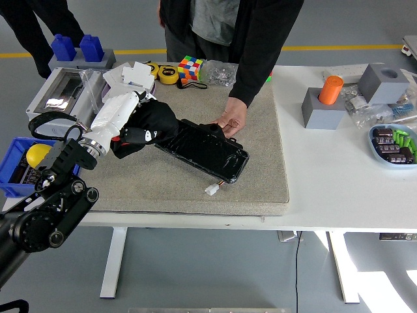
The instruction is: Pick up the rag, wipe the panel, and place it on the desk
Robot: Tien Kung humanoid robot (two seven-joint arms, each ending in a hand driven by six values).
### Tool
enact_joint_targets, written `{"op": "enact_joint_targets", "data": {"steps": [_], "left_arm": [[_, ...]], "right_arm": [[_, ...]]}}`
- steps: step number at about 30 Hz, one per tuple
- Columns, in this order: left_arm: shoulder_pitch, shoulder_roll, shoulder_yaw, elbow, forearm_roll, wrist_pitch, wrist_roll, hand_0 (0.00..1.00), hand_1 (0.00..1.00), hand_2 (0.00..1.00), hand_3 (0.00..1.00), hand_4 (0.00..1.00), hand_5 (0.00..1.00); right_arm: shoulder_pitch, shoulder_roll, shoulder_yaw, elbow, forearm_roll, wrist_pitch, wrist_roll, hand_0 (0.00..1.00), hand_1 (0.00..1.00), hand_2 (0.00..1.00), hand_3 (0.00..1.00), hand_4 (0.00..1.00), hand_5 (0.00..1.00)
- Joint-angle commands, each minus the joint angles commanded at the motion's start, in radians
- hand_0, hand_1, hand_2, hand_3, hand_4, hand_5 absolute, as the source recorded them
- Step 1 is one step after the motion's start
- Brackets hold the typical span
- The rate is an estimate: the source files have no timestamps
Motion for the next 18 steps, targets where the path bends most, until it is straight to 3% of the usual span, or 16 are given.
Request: {"op": "enact_joint_targets", "data": {"steps": [8, 18], "left_arm": [[-0.071, -0.069, 0.033, 0.120, 0.012, 0.012, -0.008, 0.255, 0.383, 0.470, 0.557, 0.718, 0.002], [-0.113, -0.104, 0.047, 0.202, 0.050, 0.026, -0.026, 0.254, 0.380, 0.469, 0.557, 0.720, 0.002]], "right_arm": [[0.000, 0.000, 0.003, -0.002, -0.001, 0.000, 0.000, 0.590, 0.607, 0.557, 0.543, 0.941, 0.383], [-0.004, 0.002, 0.005, -0.002, -0.002, 0.000, 0.000, 0.590, 0.607, 0.557, 0.542, 0.940, 0.381]]}}
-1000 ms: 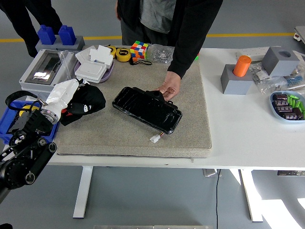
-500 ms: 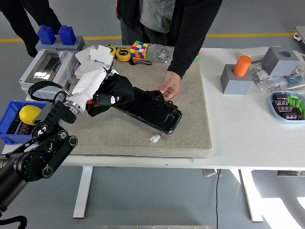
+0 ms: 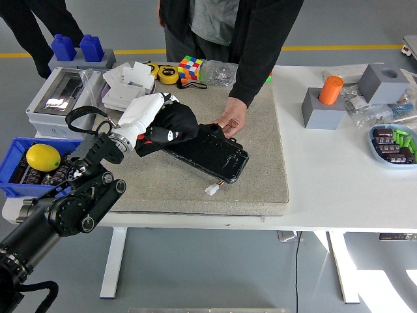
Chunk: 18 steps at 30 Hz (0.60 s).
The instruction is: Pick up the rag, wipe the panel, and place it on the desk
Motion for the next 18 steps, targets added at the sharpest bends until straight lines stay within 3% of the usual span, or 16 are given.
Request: {"op": "enact_joint_targets", "data": {"steps": [10, 18], "left_arm": [[-0.021, -0.003, 0.020, 0.041, 0.035, -0.007, 0.012, 0.257, 0.377, 0.469, 0.557, 0.720, 0.002], [-0.019, 0.007, 0.097, -0.019, 0.015, -0.025, 0.032, 0.254, 0.373, 0.466, 0.556, 0.721, 0.002]], "right_arm": [[0.002, 0.001, 0.001, 0.001, 0.000, 0.000, 0.001, 0.590, 0.607, 0.557, 0.542, 0.940, 0.382], [0.000, 0.002, 0.000, 0.003, 0.001, -0.001, 0.003, 0.589, 0.607, 0.556, 0.542, 0.939, 0.381]]}}
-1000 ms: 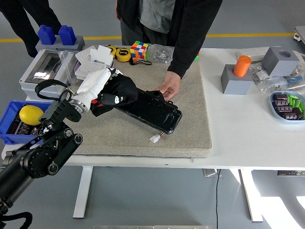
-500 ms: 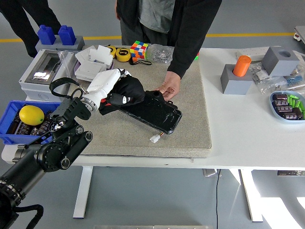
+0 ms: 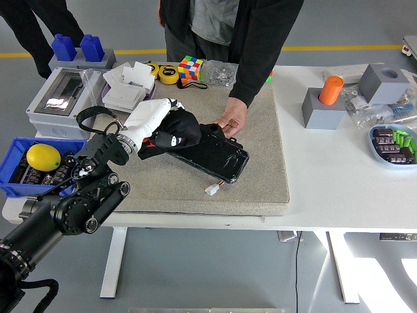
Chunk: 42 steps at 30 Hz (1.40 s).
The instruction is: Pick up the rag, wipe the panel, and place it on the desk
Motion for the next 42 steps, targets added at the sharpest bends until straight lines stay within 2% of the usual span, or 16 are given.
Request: {"op": "enact_joint_targets", "data": {"steps": [11, 19, 31, 42], "left_arm": [[-0.012, -0.002, 0.176, -0.053, -0.041, -0.020, 0.031, 0.251, 0.369, 0.466, 0.556, 0.723, 0.002], [-0.019, -0.009, 0.290, -0.097, -0.082, -0.017, 0.031, 0.249, 0.367, 0.465, 0.555, 0.724, 0.002], [-0.031, -0.023, 0.347, -0.151, -0.095, -0.010, 0.031, 0.247, 0.359, 0.465, 0.555, 0.728, 0.002], [-0.045, -0.026, 0.319, -0.088, -0.081, -0.002, 0.027, 0.246, 0.354, 0.465, 0.555, 0.731, 0.002]], "right_arm": [[0.001, 0.000, -0.014, 0.014, 0.010, -0.001, 0.000, 0.590, 0.607, 0.555, 0.542, 0.939, 0.381], [-0.002, 0.000, -0.012, 0.012, 0.006, 0.000, 0.000, 0.590, 0.607, 0.555, 0.542, 0.940, 0.381], [-0.002, 0.002, -0.010, 0.011, 0.003, 0.000, 0.001, 0.591, 0.607, 0.555, 0.541, 0.940, 0.380], [-0.002, 0.002, -0.010, 0.010, 0.002, 0.000, 0.001, 0.591, 0.607, 0.554, 0.540, 0.939, 0.378]]}}
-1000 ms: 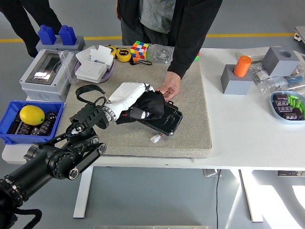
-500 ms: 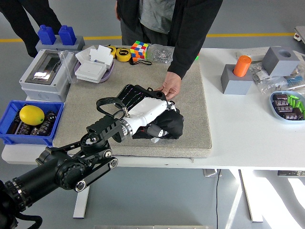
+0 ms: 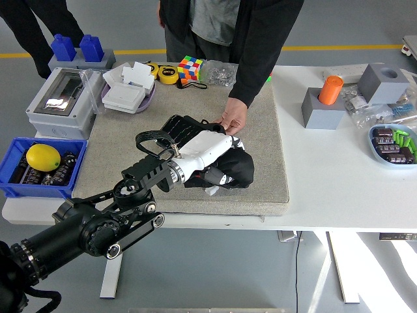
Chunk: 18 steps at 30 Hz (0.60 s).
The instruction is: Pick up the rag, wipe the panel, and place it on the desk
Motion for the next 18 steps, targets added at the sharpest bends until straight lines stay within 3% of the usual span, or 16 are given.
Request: {"op": "enact_joint_targets", "data": {"steps": [18], "left_arm": [[-0.007, 0.032, -0.143, 0.079, 0.037, 0.016, -0.022, 0.245, 0.348, 0.464, 0.555, 0.736, 0.002]], "right_arm": [[0.000, 0.001, 0.000, 0.002, 0.002, 0.000, 0.002, 0.591, 0.607, 0.554, 0.540, 0.939, 0.378]]}}
